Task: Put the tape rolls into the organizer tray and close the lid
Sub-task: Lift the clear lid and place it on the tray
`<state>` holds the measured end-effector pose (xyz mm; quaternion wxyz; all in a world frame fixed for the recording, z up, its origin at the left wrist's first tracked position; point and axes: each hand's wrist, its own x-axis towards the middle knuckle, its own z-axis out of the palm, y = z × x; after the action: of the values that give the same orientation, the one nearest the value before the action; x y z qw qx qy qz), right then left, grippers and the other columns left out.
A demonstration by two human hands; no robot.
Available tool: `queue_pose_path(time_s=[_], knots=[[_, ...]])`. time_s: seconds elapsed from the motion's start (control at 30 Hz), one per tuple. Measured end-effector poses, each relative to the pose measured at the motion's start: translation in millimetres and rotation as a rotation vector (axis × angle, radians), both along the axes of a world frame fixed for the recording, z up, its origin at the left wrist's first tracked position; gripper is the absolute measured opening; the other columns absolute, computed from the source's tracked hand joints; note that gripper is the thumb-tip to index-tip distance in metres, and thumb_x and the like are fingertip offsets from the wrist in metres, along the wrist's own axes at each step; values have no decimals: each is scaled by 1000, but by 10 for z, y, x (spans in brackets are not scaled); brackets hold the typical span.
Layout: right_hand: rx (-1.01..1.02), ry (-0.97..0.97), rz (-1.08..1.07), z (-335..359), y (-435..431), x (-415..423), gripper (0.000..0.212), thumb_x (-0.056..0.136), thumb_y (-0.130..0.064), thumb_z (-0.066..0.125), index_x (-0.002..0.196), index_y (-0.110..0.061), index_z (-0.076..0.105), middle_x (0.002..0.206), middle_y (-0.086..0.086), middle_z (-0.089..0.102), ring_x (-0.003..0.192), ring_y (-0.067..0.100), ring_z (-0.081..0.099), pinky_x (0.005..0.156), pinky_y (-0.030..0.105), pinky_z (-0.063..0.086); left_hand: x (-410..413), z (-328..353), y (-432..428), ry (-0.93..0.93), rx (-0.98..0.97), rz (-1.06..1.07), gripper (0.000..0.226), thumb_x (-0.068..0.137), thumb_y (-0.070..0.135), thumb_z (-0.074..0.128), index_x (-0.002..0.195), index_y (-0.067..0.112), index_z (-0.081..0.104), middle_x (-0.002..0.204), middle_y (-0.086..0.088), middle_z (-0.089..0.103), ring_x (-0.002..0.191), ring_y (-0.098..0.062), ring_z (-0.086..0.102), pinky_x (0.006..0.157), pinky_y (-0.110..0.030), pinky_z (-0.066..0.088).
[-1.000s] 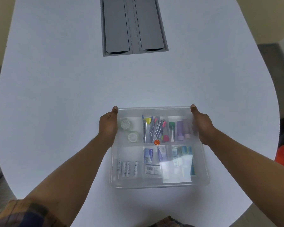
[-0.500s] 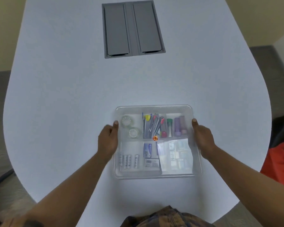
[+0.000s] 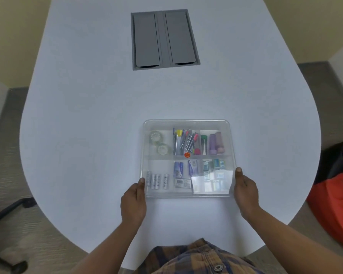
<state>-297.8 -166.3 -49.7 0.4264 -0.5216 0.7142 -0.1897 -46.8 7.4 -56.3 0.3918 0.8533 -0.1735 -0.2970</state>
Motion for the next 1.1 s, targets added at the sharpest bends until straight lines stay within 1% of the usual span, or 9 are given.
queue_pose_path(time_s=[0.27,0.4,0.47,0.53,0.63,0.77,0.83,0.93,1.1], knots=[[57,-140,-8,3,-4,19,59,89,-64,40,60,-14,30,57,8,31,56,20,35,57,36,33,-14,18,-46,176,-145,48,55,98,45,46,44,36,38,45,18,31,46,0,29,53,-14,33],[88,-127,8,25,-15,14,57,91,-62,39,58,-16,30,51,2,36,50,20,39,55,37,41,-29,16,-45,222,-148,100,54,93,54,48,50,29,27,49,14,26,48,-7,25,53,-27,26],[28,-37,66,31,-32,-4,54,93,-58,38,63,-13,37,58,1,45,59,22,48,60,38,44,-16,12,-17,125,-106,68,52,87,65,43,56,25,28,50,13,30,48,-9,29,52,-28,28],[-101,66,132,52,-92,-7,42,94,-49,40,78,-12,49,75,2,57,76,26,57,64,36,41,26,19,-11,-31,-47,8,53,81,72,41,72,21,44,64,8,50,57,-15,49,57,-30,40],[-272,104,245,134,-249,82,47,92,-46,48,121,-9,50,120,11,57,112,29,54,92,43,45,176,107,-159,-262,-47,-113,68,77,67,57,120,15,49,118,-3,54,103,-21,59,85,-38,51],[-410,217,556,282,-526,305,78,83,-57,59,143,-16,32,154,7,30,140,24,27,110,43,29,330,266,-613,-427,-65,-443,111,65,79,62,146,11,29,153,-10,35,140,-24,35,112,-43,33],[-338,250,778,339,-655,420,107,67,-69,68,149,-19,20,160,5,11,146,23,7,114,43,18,368,306,-846,-402,51,-645,144,47,93,55,154,13,1,163,-9,8,150,-22,7,120,-45,15],[-183,388,1043,349,-785,501,145,40,-88,64,151,-22,-2,159,2,-14,140,24,-26,114,43,-1,389,293,-1048,-382,318,-905,161,32,96,56,135,26,-44,152,2,-40,142,-17,-34,117,-50,-14],[-82,466,1173,326,-868,475,153,34,-90,63,145,-29,-23,148,-5,-37,128,21,-46,110,42,-6,398,270,-1089,-428,502,-1025,161,31,96,57,118,25,-59,135,-1,-59,132,-22,-49,108,-52,-24]])
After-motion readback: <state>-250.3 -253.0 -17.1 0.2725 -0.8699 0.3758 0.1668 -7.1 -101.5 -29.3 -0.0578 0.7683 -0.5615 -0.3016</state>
